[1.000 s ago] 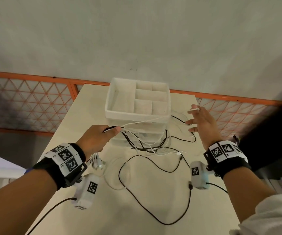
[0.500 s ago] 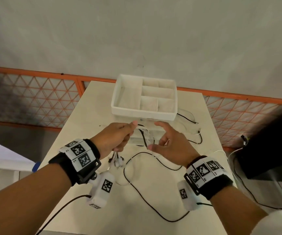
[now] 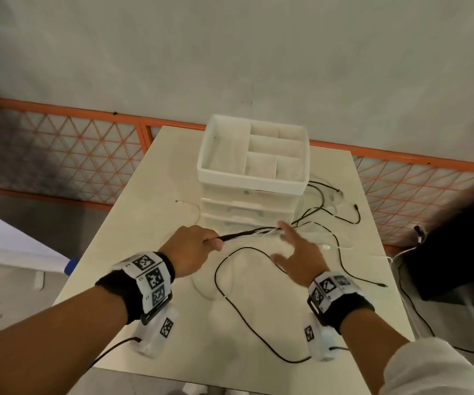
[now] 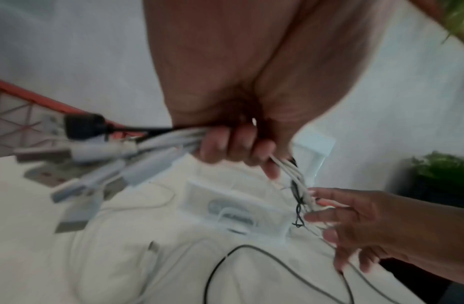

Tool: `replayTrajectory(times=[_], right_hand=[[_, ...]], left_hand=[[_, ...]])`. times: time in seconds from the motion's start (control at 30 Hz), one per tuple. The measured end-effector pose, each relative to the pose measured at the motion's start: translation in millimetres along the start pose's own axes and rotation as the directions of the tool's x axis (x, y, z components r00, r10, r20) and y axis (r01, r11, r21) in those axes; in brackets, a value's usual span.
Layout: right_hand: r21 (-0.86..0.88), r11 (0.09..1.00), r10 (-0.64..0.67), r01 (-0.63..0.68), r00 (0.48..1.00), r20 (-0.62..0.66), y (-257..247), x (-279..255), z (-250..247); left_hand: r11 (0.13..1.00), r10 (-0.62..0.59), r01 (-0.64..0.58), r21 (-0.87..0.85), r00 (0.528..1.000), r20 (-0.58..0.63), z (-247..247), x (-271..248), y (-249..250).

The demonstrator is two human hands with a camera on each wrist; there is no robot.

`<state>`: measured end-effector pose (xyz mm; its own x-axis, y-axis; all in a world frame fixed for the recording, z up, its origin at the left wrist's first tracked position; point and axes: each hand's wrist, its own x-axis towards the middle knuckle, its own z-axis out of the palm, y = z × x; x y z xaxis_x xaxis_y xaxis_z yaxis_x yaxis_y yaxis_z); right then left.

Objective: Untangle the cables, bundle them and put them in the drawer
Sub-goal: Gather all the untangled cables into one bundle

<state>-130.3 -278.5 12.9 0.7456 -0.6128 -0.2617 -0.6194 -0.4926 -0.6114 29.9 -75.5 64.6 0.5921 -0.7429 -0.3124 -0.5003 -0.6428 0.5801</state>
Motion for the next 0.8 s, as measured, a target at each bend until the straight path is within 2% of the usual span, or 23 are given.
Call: replayTrajectory(times=[0.03,0.07,0.2,0.3,0.4,0.5,0.57,0.73,0.8], right_hand=[[-0.028,0.999,0.026,-0.024,0.997,0.068,8,-6,10],[-0.074,0.996,0.059,-0.053,0.996,0.069,16,-12,17],[-0.193,0.949,0.229,-0.248,0.966,-0.118,50,-29,21],[-0.182,0.887,0.38,-0.425,0.895,-0.235,76,-40,10],[-0.19,0.792,0.541,-0.58,0.812,-0.222,99,-51,6],[-0.179,0.754,0.616,-0.633,0.774,-0.145,115,-59,14],[-0.144,0.767,0.613,-0.626,0.78,-0.125,121,-61,20],[-0.135,0.824,0.532,-0.55,0.833,-0.15,110,-66,26],[-0.054,0.868,0.479,-0.493,0.862,-0.166,101,-66,24]], left_hand=[[0.999,-0.029,0.027,-0.036,0.998,-0.06,4,1,-4],[0.996,-0.055,0.048,-0.073,0.994,-0.095,7,0,-6],[0.979,-0.074,0.056,-0.195,0.993,-0.088,9,0,-8],[0.963,-0.076,0.053,-0.264,0.994,-0.078,7,3,-3],[0.914,-0.115,0.066,-0.4,0.988,-0.101,8,8,5],[0.828,-0.165,0.103,-0.551,0.984,-0.064,13,11,14],[0.809,-0.169,0.116,-0.576,0.985,-0.039,16,10,20],[0.754,-0.184,0.157,-0.637,0.983,0.024,19,9,22],[0.746,-0.185,0.161,-0.647,0.982,0.031,18,6,22]])
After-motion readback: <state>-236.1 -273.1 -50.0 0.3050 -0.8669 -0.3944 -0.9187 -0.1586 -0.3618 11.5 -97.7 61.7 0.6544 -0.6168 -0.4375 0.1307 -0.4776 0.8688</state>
